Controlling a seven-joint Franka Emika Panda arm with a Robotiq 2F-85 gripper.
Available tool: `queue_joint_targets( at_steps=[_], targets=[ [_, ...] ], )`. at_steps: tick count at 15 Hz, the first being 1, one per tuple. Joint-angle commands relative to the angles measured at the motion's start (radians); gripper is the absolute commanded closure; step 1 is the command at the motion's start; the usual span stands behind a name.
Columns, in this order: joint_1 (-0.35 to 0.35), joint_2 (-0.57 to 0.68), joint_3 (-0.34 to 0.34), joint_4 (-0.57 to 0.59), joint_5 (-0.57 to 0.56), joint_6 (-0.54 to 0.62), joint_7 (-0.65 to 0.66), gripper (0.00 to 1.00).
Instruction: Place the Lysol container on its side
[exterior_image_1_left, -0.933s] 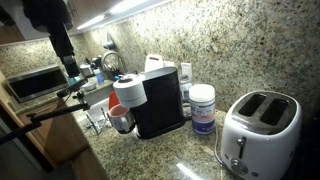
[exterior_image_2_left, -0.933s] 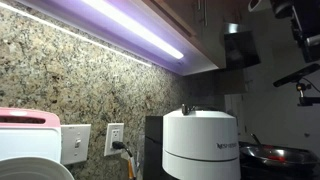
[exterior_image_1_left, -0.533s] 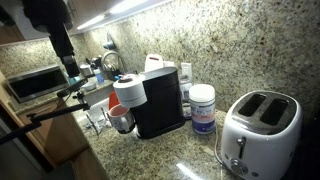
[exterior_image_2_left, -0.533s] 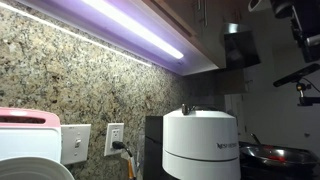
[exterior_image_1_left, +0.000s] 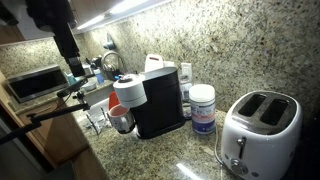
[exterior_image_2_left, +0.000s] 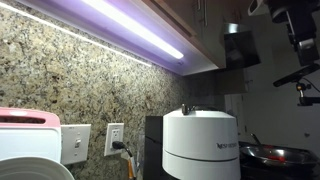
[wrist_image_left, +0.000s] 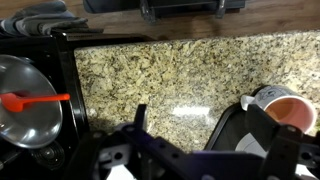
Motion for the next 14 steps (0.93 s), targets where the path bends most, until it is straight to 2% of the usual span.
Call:
queue_joint_targets(
  at_steps=[1,5,11,14],
  targets=[
    [-0.001,-0.015,-0.042,-0.038,-0.002,0.101,-0.011,0.00],
    [-0.013,-0.002,-0.062,-0.075,-0.002,0.262,0.004,0.00],
    [-0.046,0.037,-0.039,-0.104,-0.018,0.457,0.068,0.00],
    [-0.089,0.070,-0.012,-0.120,-0.048,0.580,0.158,0.00]
  ],
)
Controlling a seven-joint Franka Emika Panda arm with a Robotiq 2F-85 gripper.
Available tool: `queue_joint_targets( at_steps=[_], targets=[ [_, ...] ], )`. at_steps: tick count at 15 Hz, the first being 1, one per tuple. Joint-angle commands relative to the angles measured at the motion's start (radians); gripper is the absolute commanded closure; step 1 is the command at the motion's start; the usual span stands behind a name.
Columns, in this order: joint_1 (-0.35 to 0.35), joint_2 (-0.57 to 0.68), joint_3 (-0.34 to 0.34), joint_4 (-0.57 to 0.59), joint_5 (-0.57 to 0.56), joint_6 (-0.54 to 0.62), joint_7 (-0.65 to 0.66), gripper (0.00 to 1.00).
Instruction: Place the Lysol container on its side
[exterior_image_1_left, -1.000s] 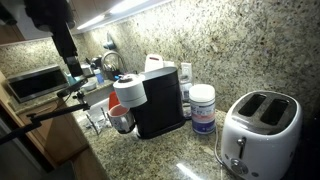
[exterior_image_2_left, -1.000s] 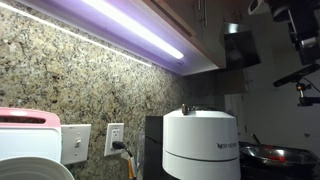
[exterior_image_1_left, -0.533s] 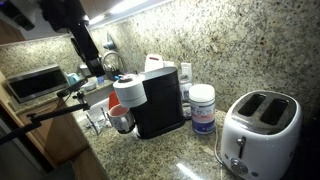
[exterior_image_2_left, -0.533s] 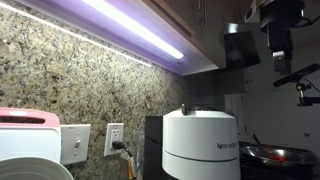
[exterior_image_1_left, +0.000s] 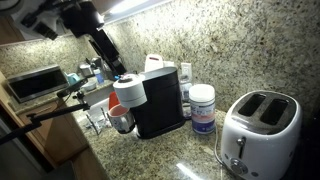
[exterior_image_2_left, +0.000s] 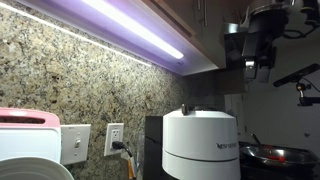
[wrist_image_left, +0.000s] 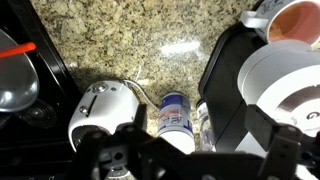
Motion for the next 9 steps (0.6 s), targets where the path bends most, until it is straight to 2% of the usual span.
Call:
queue_joint_targets(
  at_steps=[1,5,9],
  targets=[
    [-0.063,0.047,0.045,-0.014,-0.057,0.133,0.113,0.00],
    [-0.165,0.099,0.107,-0.045,-0.151,0.339,0.326,0.00],
    [-0.279,0.138,0.187,-0.050,-0.299,0.453,0.528,0.00]
  ],
)
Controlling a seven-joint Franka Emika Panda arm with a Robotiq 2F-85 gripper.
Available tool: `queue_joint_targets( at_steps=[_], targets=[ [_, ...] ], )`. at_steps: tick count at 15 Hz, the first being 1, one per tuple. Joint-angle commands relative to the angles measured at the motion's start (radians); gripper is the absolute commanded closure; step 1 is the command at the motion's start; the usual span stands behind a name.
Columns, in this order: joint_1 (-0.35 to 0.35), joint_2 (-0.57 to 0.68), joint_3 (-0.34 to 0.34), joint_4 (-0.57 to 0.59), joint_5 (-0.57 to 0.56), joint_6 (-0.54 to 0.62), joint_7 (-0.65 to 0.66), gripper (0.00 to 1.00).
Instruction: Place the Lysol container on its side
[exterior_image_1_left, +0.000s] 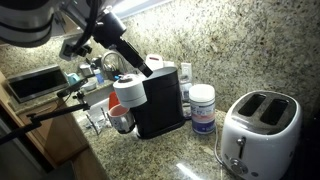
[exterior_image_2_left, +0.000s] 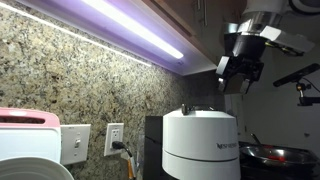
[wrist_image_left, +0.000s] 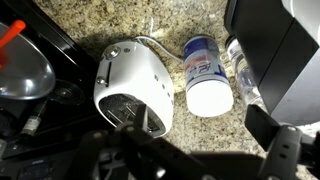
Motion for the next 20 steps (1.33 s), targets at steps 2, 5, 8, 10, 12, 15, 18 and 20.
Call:
queue_joint_targets(
  at_steps=[2,5,8,10,12,15,18,20],
  targets=[
    [-0.120,0.032,0.093,0.006,-0.174,0.081,0.226,0.00],
    [-0.131,0.060,0.109,0.029,-0.255,0.057,0.311,0.00],
    [-0.098,0.097,0.093,0.054,-0.279,0.021,0.322,0.00],
    [-0.077,0.072,0.064,0.022,-0.276,0.043,0.311,0.00],
    [-0.072,0.087,0.062,0.030,-0.277,0.042,0.312,0.00],
    [-0.070,0.092,0.061,0.034,-0.277,0.041,0.312,0.00],
    [-0.098,0.108,0.081,0.040,-0.340,0.086,0.372,0.00],
    [-0.160,0.141,0.142,0.053,-0.406,0.101,0.431,0.00]
  ],
)
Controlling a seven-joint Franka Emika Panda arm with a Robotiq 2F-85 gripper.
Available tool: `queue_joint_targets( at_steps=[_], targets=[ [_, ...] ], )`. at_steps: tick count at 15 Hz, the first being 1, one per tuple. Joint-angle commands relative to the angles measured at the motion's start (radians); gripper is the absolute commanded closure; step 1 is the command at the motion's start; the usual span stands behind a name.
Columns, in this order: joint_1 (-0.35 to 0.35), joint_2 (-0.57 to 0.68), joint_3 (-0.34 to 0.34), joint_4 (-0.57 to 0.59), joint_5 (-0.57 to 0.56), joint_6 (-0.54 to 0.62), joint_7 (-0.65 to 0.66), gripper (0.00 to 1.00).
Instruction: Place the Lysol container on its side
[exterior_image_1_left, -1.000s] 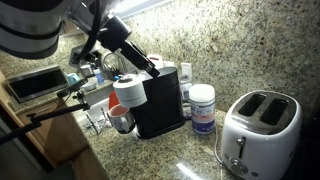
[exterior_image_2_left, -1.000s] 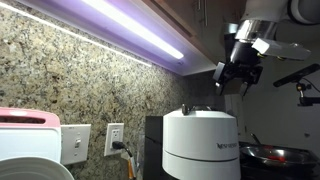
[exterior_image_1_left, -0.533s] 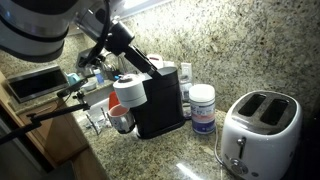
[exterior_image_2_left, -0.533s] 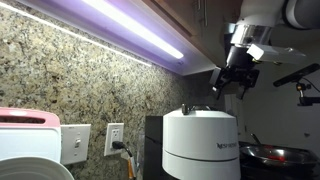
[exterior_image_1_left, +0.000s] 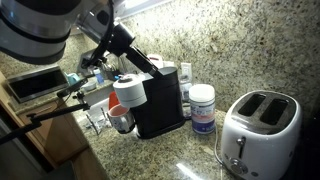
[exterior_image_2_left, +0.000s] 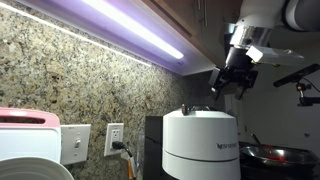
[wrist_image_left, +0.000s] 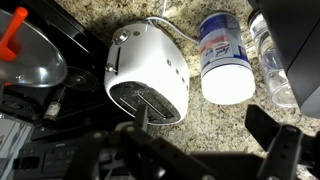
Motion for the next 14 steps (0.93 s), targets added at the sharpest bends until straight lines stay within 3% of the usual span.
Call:
queue_joint_targets(
  at_steps=[1,7,11,14],
  targets=[
    [-0.072,0.064,0.068,0.028,-0.142,0.033,0.124,0.00],
    [-0.144,0.215,0.154,0.099,-0.419,-0.004,0.355,0.00],
    [-0.162,0.330,0.160,0.188,-0.623,-0.047,0.560,0.00],
    [-0.149,0.417,0.148,0.259,-0.714,-0.092,0.667,0.00]
  ],
)
